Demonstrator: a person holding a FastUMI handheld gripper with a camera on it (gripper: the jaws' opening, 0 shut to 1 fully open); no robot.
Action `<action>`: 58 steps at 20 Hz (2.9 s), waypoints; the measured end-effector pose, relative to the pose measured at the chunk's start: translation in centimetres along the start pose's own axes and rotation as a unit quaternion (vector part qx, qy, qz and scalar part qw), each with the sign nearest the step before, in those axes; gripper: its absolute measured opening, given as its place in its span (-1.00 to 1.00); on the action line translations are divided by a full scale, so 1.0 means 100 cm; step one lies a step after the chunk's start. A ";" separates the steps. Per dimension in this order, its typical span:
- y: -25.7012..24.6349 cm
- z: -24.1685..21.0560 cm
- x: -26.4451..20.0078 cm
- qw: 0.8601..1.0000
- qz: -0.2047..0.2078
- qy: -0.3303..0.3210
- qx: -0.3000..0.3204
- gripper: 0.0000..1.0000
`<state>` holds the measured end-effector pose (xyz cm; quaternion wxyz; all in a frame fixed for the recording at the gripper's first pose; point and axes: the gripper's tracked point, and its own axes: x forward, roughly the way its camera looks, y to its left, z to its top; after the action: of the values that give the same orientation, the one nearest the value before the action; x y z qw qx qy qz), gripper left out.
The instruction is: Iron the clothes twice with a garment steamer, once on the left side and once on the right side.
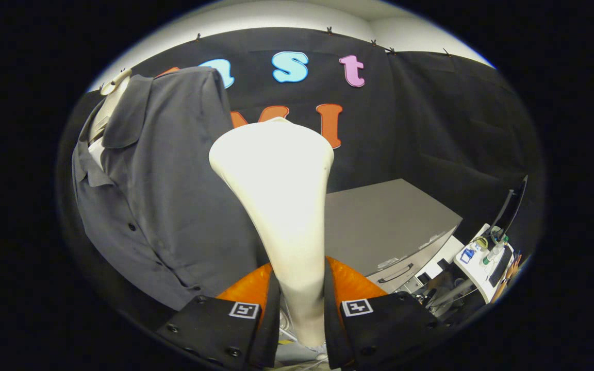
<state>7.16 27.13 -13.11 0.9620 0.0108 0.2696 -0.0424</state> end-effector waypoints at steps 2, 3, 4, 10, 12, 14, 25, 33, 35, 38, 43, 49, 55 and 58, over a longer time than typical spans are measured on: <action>0.030 0.006 -0.002 1.000 0.022 -0.008 -0.005 -0.11; 0.047 0.010 -0.002 0.999 0.035 -0.009 -0.006 -0.11; 0.061 0.009 -0.002 0.999 0.049 -0.012 -0.008 -0.11; 0.115 0.008 0.003 0.997 0.078 -0.014 -0.019 -0.11; 0.127 0.008 0.013 0.997 0.067 -0.016 -0.019 -0.11; 0.131 0.002 0.022 0.998 0.056 -0.012 -0.024 -0.11; 0.133 -0.068 0.049 0.997 0.043 0.049 -0.044 -0.11; 0.128 -0.117 0.056 0.994 0.042 0.085 -0.049 -0.11; 0.127 -0.129 0.058 0.993 0.042 0.094 -0.050 -0.11; 0.129 -0.143 0.061 0.992 0.042 0.104 -0.052 -0.11; 0.126 -0.174 0.069 0.990 0.041 0.125 -0.052 -0.11; 0.124 -0.210 0.080 0.986 0.037 0.151 -0.063 -0.11; 0.121 -0.256 0.093 0.980 0.031 0.185 -0.068 -0.11; 0.119 -0.277 0.097 0.977 0.025 0.200 -0.071 -0.11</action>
<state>2.09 39.47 -41.81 0.8879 -0.0421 0.4581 0.0040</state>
